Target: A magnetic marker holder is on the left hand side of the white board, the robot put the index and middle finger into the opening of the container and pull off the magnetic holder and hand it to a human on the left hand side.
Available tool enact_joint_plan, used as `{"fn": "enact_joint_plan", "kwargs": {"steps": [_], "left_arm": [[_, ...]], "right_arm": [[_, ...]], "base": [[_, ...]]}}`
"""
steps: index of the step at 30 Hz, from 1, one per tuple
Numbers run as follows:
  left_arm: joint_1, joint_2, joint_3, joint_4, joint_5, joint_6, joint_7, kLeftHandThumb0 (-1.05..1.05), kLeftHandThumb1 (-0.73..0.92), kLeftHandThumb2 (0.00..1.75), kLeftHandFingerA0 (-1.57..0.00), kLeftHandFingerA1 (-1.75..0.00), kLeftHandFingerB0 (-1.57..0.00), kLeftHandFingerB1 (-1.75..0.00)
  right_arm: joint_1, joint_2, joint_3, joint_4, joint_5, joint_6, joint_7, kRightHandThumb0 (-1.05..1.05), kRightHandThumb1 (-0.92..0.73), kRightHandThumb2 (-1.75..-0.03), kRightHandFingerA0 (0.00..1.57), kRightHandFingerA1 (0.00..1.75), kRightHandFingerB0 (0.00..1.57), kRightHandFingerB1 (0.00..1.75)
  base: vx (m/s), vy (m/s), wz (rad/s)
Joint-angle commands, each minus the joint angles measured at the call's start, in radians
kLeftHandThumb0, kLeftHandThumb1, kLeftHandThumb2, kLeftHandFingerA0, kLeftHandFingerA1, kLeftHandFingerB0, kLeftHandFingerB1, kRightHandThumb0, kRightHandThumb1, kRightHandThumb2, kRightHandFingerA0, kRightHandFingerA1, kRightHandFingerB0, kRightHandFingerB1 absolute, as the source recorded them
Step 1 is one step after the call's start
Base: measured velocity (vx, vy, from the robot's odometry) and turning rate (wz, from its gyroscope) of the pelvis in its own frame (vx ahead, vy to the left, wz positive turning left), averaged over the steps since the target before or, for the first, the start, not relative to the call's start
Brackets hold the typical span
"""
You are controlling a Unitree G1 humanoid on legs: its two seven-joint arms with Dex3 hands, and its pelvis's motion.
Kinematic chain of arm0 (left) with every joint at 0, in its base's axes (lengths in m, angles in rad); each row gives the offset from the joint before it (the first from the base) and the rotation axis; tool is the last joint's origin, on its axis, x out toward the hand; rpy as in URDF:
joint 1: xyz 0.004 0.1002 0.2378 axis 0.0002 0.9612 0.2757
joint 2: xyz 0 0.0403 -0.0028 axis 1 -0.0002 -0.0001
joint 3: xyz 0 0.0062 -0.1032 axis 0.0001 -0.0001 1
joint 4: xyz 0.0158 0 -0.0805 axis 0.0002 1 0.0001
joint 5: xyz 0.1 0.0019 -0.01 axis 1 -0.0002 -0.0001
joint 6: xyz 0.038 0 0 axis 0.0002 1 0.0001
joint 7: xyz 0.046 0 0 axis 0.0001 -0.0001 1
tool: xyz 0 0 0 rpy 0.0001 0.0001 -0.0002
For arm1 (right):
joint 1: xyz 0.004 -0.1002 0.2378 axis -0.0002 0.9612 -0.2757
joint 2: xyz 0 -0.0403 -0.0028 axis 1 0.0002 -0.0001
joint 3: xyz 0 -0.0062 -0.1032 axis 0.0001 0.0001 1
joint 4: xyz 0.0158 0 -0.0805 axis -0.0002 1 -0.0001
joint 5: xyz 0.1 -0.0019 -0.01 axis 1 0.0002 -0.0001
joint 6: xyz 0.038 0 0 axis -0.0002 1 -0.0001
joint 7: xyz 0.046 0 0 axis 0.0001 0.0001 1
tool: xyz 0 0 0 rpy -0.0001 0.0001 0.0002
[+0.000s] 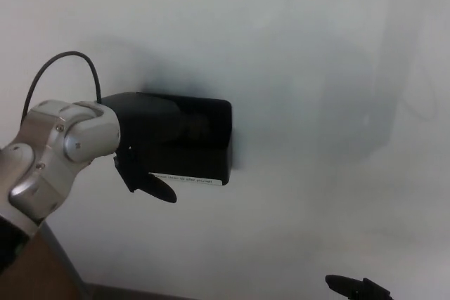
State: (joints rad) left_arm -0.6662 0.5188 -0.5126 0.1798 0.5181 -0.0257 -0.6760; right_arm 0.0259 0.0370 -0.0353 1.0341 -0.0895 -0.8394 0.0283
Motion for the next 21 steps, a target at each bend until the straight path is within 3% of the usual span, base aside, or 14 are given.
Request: {"fn": "enact_joint_plan", "kwargs": {"steps": [1,2,3,5,6,7,13,14,18,19,20,21], "left_arm": [[-0.040,0.017,-0.020,0.015,0.062,-0.014,-0.029,-0.91,0.51,0.81,-0.55,-0.50,-0.29,-0.38],[-0.043,0.019,-0.023,0.016,0.065,-0.020,-0.032,-0.77,0.54,0.58,-0.60,-0.44,-0.31,-0.31],[-0.044,0.026,-0.028,0.014,0.069,-0.029,-0.040,-0.76,0.43,0.80,-0.65,-0.60,-0.26,-0.40],[-0.044,0.034,-0.034,0.011,0.075,-0.037,-0.048,-0.76,0.43,0.80,-0.65,-0.60,-0.26,-0.40],[-0.049,0.038,-0.041,0.011,0.082,-0.036,-0.060,-0.71,0.52,0.57,-0.80,-0.67,-0.33,-0.31],[-0.053,0.043,-0.049,0.010,0.090,-0.037,-0.074,-0.67,0.52,0.57,-0.84,-0.77,-0.32,-0.31],[-0.082,0.049,-0.097,0.001,0.135,-0.006,-0.151,-0.59,0.49,0.56,-0.83,-0.81,-0.34,-0.32],[-0.081,0.050,-0.104,-0.006,0.140,-0.010,-0.155,-0.53,0.39,0.75,-0.77,-0.83,-0.33,-0.46],[-0.082,0.054,-0.115,-0.017,0.155,-0.013,-0.168,-0.49,0.43,0.73,-0.75,-0.78,-0.38,-0.45],[-0.082,0.052,-0.129,-0.024,0.174,-0.008,-0.179,-0.17,0.63,0.60,-0.75,-0.49,-0.70,-0.44],[-0.082,0.050,-0.139,-0.030,0.187,-0.004,-0.187,-0.17,0.63,0.60,-0.75,-0.49,-0.70,-0.44],[-0.088,0.043,-0.159,-0.033,0.209,0.007,-0.212,-0.22,0.51,0.55,-0.88,-0.70,-0.88,-0.55]], "right_arm": [[-0.009,-0.020,-0.003,-0.002,0.013,-0.001,0.009,-0.56,-0.72,-0.62,0.73,0.48,0.67,0.45],[-0.011,-0.020,-0.004,0.000,0.014,-0.004,0.011,-0.55,-0.72,-0.62,0.73,0.48,0.66,0.45],[-0.013,-0.019,-0.003,-0.002,0.014,-0.003,0.011,-0.55,-0.72,-0.62,0.74,0.48,0.66,0.45],[-0.013,-0.018,-0.002,-0.007,0.014,0.001,0.011,-0.55,-0.72,-0.62,0.74,0.48,0.66,0.45],[-0.016,-0.018,-0.002,-0.006,0.014,0.003,0.011,-0.56,-0.72,-0.62,0.74,0.48,0.65,0.45],[-0.018,-0.018,-0.003,-0.006,0.017,0.005,0.016,-0.55,-0.72,-0.62,0.74,0.48,0.65,0.45],[-0.023,-0.018,-0.008,-0.011,0.027,0.013,0.028,-0.56,-0.71,-0.62,0.74,0.49,0.65,0.45],[-0.026,-0.018,-0.009,-0.007,0.027,0.009,0.028,-0.55,-0.72,-0.62,0.74,0.49,0.65,0.45],[-0.030,-0.018,-0.011,-0.003,0.027,0.009,0.031,-0.55,-0.72,-0.62,0.74,0.49,0.65,0.45],[-0.032,-0.017,-0.011,-0.003,0.026,0.012,0.030,-0.56,-0.72,-0.62,0.75,0.49,0.65,0.45],[-0.033,-0.017,-0.012,-0.003,0.025,0.014,0.029,-0.56,-0.72,-0.62,0.75,0.49,0.65,0.45],[-0.033,-0.017,-0.012,-0.004,0.024,0.016,0.027,-0.55,-0.72,-0.62,0.75,0.49,0.65,0.45]], "base": [[0.00,0.000,0.00],[0.00,0.000,0.00],[0.00,0.000,0.00],[0.00,0.000,0.00],[0.00,0.000,0.00],[0.00,0.000,0.00],[0.00,0.000,0.00],[0.00,0.000,0.00],[0.00,0.000,0.00],[0.00,0.000,0.00],[0.00,0.000,0.00],[0.00,0.000,0.00]]}}
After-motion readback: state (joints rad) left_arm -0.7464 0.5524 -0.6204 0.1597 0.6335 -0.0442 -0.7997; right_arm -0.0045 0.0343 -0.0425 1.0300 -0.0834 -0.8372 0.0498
